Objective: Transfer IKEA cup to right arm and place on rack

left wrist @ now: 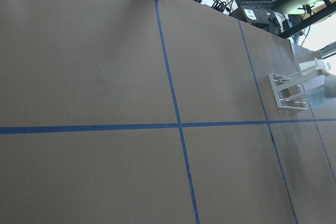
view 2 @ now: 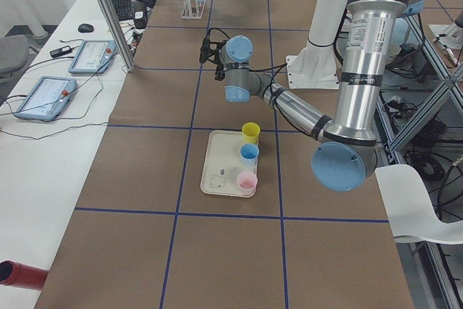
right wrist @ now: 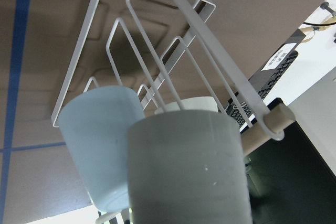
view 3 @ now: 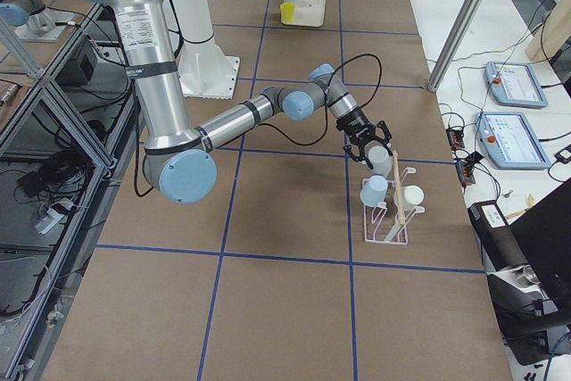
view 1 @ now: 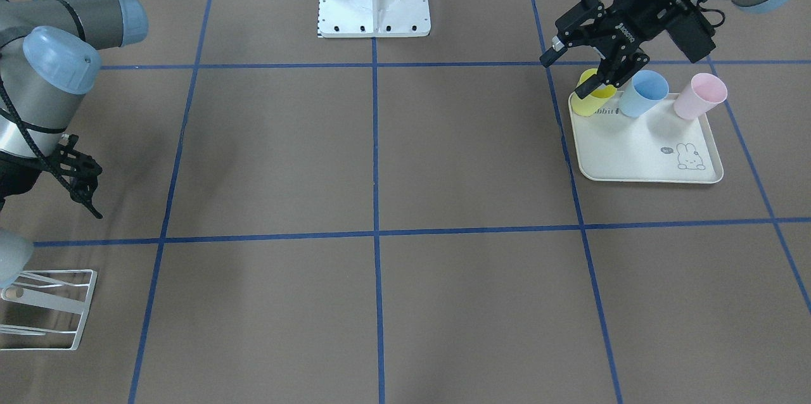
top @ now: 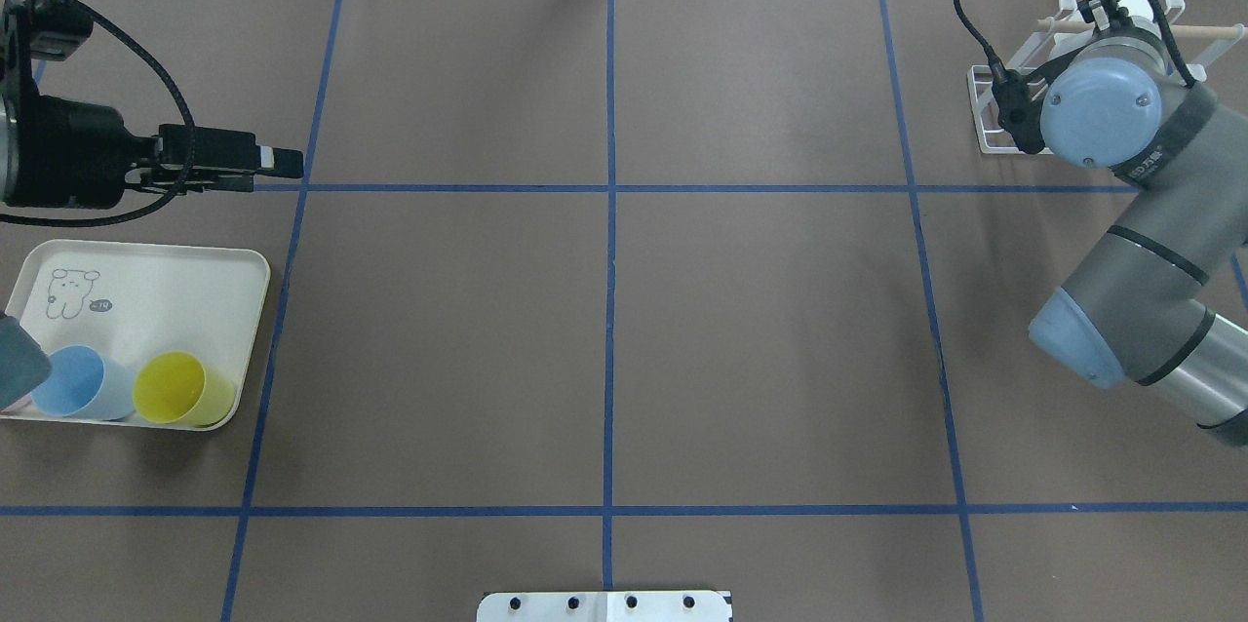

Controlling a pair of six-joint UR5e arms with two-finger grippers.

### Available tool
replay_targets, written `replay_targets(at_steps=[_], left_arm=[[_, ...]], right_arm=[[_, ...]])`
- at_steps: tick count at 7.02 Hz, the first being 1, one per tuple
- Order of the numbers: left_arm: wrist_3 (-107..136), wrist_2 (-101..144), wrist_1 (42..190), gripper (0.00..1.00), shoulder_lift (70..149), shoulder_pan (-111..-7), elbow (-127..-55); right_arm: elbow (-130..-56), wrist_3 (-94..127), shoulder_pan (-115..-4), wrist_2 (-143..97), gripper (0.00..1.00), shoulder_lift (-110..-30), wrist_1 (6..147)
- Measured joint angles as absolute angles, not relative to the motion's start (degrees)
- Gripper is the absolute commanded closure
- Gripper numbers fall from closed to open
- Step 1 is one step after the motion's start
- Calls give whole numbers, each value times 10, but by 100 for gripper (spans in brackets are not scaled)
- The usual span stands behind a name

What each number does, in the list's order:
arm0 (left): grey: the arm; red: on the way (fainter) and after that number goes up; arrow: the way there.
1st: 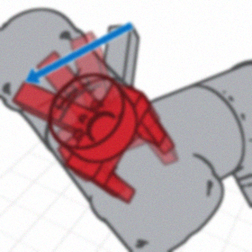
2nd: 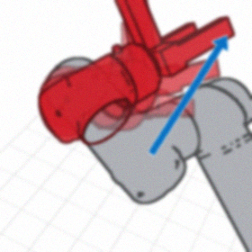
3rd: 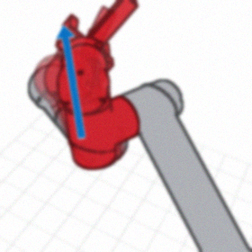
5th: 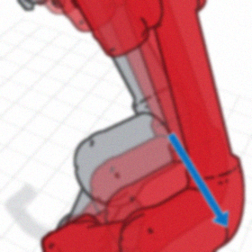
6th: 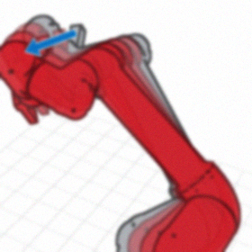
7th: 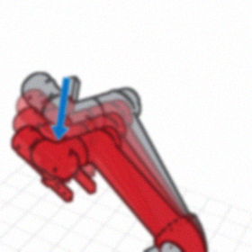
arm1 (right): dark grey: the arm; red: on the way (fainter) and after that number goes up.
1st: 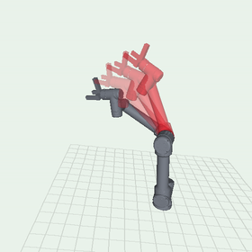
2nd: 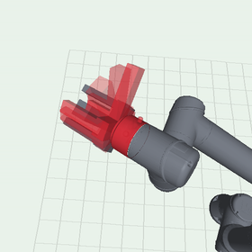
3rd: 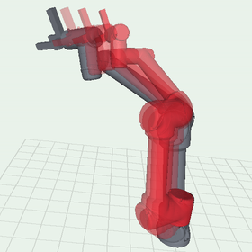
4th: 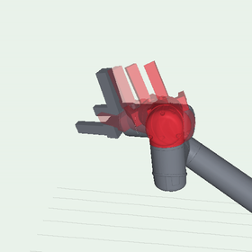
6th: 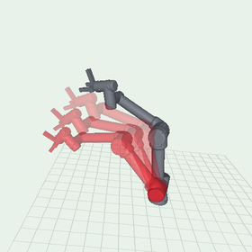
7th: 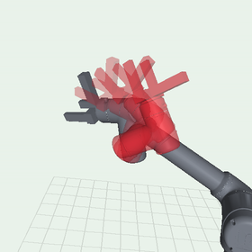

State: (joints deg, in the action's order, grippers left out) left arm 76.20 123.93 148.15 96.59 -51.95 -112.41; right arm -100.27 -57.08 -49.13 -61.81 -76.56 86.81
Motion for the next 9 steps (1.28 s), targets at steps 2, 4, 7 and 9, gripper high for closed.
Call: replay_targets(at_steps=[2, 4, 7, 9], left_arm=[[762, 1239, 1482, 0, 966, -520, -1124], [762, 1239, 1482, 0, 966, -520, -1124], [762, 1239, 1482, 0, 967, -520, -1124], [762, 1239, 1482, 0, 967, -520, -1124]], right_arm=[[-975, -571, -491, -617, 63, -751, 867], [-965, -571, -490, -617, 30, -743, 867], [-964, -568, -490, -617, 25, -742, 867], [-964, -567, -490, -617, 24, -739, 867]])
